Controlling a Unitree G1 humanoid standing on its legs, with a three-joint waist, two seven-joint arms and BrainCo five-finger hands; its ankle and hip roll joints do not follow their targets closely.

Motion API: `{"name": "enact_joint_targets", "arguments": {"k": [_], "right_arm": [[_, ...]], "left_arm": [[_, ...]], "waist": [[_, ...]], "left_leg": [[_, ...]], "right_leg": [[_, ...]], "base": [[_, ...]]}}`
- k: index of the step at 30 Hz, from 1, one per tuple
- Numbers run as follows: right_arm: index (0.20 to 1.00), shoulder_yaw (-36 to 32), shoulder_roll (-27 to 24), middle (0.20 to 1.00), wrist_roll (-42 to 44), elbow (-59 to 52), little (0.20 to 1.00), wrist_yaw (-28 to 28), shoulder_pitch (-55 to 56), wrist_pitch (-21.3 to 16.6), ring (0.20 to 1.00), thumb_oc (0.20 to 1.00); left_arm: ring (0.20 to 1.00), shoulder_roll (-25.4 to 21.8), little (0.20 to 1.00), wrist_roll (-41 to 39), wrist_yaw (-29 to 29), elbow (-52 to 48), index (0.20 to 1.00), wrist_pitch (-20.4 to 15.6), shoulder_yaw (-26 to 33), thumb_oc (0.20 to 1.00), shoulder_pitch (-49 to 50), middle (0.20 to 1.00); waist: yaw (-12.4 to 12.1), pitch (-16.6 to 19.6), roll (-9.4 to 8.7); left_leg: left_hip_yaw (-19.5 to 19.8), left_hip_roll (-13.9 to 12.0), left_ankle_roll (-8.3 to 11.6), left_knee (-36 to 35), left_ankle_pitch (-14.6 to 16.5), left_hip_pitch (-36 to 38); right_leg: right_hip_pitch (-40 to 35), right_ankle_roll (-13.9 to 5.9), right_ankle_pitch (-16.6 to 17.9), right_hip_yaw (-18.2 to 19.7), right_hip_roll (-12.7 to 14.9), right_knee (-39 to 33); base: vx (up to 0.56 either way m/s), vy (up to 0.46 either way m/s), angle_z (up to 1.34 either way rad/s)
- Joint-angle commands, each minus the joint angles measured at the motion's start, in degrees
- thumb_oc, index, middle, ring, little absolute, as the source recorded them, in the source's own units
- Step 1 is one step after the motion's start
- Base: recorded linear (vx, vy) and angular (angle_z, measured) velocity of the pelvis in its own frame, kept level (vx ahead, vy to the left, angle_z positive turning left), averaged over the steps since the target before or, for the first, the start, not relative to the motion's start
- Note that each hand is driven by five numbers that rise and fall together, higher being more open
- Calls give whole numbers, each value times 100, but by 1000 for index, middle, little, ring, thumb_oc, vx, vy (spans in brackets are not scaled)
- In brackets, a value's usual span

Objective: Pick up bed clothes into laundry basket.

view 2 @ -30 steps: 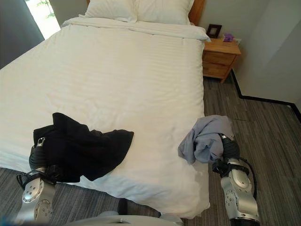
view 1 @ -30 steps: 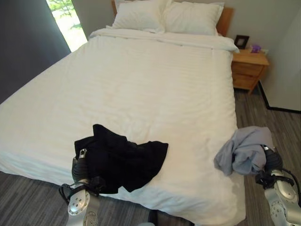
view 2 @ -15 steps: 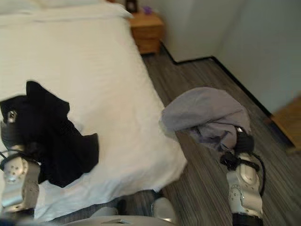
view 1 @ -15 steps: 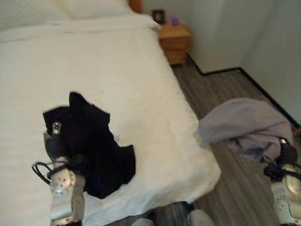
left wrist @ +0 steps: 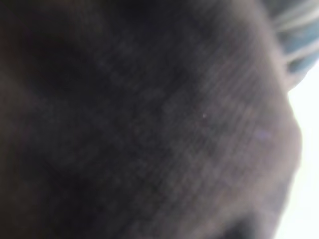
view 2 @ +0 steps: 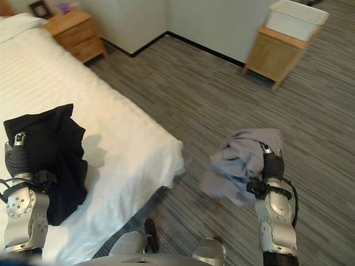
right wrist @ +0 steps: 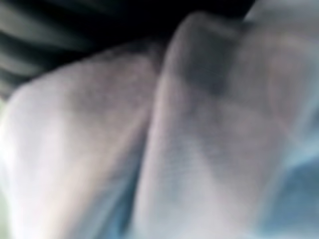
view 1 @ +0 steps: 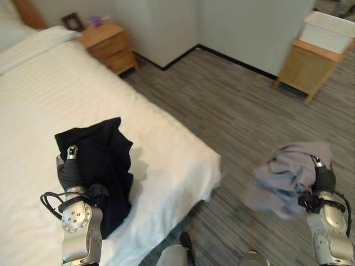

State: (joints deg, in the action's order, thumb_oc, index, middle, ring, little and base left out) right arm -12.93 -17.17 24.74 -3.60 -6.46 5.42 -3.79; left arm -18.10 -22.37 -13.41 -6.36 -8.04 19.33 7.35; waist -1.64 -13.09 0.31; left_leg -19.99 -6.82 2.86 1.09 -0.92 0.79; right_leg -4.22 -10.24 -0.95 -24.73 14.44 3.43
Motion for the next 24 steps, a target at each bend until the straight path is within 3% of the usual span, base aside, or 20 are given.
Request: {"name": "enact_joint_targets", "arguments": {"k": [1,3,5,6,9,14,20,24], "right_arm": [[200,-190,-174,200,-115,-364,200,108,-81,-368,200,200],[200,-196,-254,200,-220,-605,200,189,30,-366,200,200],[200,-184,-254,200,-208,-687,200,217,55,-364,200,200],[200,-62,-257,200,-150,-786,200,277,32,-393,200,200],[200,151,-406,200,-223,-763,200,305,-144,-381,200,200],[200,59,-487,200,-275,-772,200,370,90,-346,200,200],[200,-302,-433,200,-342,-723,200,305,503,-272,200,200],[200,-349,-350,200,-432,-656,200,287,561,-271,200,200]], "left_arm": [[200,-281,200,-130,6,-471,200,-239,172,200,-4,200],[200,-229,200,-186,135,-294,200,-188,-36,200,-211,200],[200,-206,200,-199,163,-240,200,-190,-93,200,-261,200],[200,-149,200,-246,150,-143,200,-197,-169,200,-327,200],[200,30,200,-347,133,-138,200,-214,-259,200,-266,200],[200,49,200,-319,135,-177,200,-280,-193,200,-103,200],[200,108,200,-358,134,-126,200,-283,-358,200,-289,200],[200,121,200,-300,133,-60,200,-301,-356,200,-242,200]], "waist": [[-44,535,-11],[147,493,-1],[178,461,3],[185,354,-34],[-85,228,-76],[-21,341,-5],[267,390,81],[304,410,115]], "left_leg": [[183,251,-119,-294,203,311],[135,-5,115,-159,-6,238],[126,-84,189,-11,-26,187],[287,-197,280,423,-25,48],[1655,405,205,514,197,-176],[2252,724,93,94,1,-318],[2077,795,27,-118,-90,-150],[2117,817,-42,-266,-46,-7]], "right_leg": [[254,139,-21,503,-257,55],[146,286,-111,728,-601,-254],[99,333,-113,738,-668,-333],[71,450,-113,848,-786,-452],[118,531,-137,1325,-906,-415],[126,590,-33,1853,-1112,-591],[120,644,-81,1874,-1205,-527],[175,661,-78,1932,-1289,-463]], "base": [[-80,-450,-99],[-63,-417,-62],[-54,-278,-14],[-58,-288,-37],[-34,-196,-89],[64,-107,-90],[-20,15,-8],[-19,37,2]]}}
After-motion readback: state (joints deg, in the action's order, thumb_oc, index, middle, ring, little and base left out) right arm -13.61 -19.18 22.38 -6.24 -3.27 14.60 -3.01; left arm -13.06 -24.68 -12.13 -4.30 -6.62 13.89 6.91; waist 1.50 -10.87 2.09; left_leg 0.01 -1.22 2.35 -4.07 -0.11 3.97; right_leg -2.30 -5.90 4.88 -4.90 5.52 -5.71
